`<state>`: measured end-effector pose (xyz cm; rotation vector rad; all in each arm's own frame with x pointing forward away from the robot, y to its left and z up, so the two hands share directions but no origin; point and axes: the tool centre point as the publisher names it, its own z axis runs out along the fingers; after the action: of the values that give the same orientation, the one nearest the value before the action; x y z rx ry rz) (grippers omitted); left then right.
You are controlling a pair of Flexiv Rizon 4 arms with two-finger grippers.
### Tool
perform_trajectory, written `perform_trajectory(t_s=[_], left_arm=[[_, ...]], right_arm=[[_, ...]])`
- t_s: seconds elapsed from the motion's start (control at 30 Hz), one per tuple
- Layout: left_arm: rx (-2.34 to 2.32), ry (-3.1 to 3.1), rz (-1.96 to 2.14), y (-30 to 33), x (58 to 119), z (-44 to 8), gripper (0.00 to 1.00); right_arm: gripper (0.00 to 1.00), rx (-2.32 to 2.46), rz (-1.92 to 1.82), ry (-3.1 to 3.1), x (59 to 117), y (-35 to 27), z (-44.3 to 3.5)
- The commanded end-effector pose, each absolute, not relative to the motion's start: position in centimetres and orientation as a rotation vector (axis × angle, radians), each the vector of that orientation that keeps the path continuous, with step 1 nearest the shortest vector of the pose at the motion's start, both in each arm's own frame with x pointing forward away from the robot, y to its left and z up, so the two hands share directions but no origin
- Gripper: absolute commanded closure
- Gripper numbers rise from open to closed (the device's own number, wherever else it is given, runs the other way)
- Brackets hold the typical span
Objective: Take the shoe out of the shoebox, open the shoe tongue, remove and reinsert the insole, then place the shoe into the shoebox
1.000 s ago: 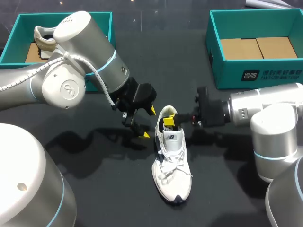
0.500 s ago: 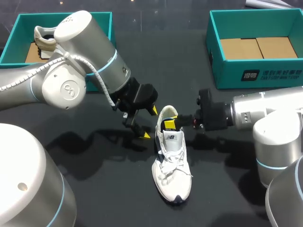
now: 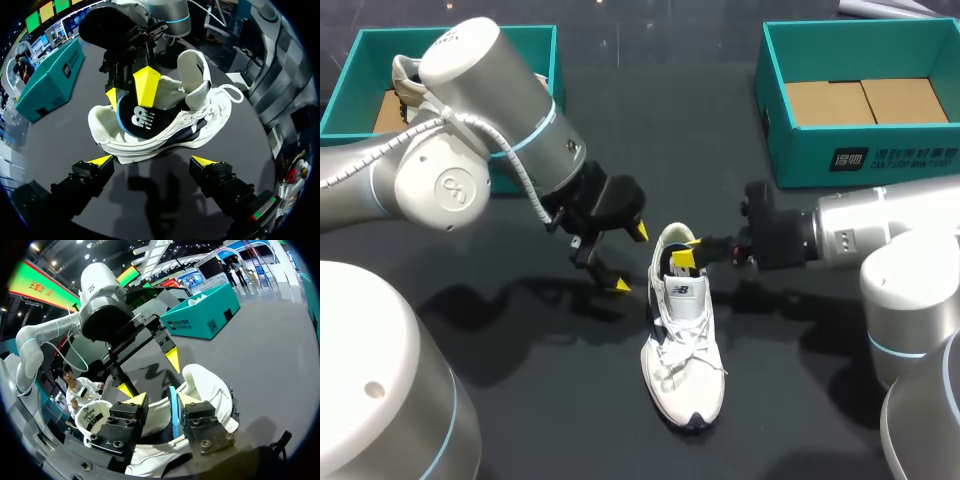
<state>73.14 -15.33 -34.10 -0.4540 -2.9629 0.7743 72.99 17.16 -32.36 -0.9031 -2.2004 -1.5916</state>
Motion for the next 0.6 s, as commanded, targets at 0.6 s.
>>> perform_trajectory(t_s=[0.6], left_arm=[[-0.611,-2.959,0.768,-8.8,75.8,-31.5,0.00]], right_arm=[[0.64,-1.058,-1.471,-2.217,74.0,11.0,-31.3]])
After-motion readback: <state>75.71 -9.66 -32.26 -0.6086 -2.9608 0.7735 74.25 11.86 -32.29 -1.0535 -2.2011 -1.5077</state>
